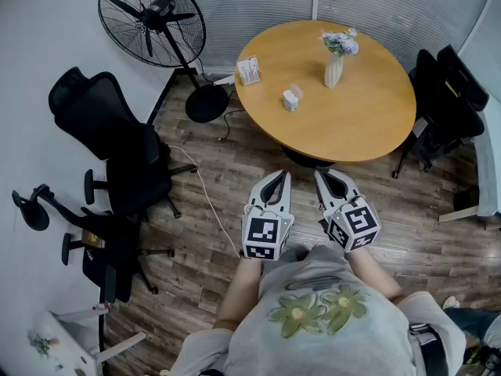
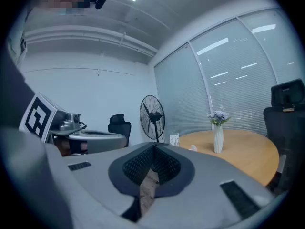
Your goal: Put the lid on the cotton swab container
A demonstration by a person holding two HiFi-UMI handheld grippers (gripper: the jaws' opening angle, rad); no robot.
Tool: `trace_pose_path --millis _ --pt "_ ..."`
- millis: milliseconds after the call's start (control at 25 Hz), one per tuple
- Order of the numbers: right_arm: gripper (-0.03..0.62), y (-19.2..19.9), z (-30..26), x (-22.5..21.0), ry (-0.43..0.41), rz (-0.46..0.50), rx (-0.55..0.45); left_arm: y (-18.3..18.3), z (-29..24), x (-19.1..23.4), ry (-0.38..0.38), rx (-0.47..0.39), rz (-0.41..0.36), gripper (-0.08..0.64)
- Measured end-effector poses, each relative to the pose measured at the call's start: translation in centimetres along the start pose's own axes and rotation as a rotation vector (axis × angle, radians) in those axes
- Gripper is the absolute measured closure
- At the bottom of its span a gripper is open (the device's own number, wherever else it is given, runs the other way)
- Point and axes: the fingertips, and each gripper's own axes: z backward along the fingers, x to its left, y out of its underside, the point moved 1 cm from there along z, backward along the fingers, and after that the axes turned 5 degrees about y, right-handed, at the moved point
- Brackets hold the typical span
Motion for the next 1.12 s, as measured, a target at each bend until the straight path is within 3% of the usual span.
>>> trace_pose_path --millis 520,760,1120 --pt "0.595 2.1 -0.6 -0.2 -0.002 -0.011 0.017 2.5 0.4 0.7 -0.026 0.050 0.011 0.558" --pt "0.593 2.1 -4.1 -2.3 0.011 0.001 0.015 3.0 -2.6 3.0 -0.034 0.079 0.005 0.558" --pt "0.592 -0.9 -12.1 -7.2 -0.006 -0.002 -0.003 0.1 -9.7 8.7 -0.057 0.058 -0.002 0.557"
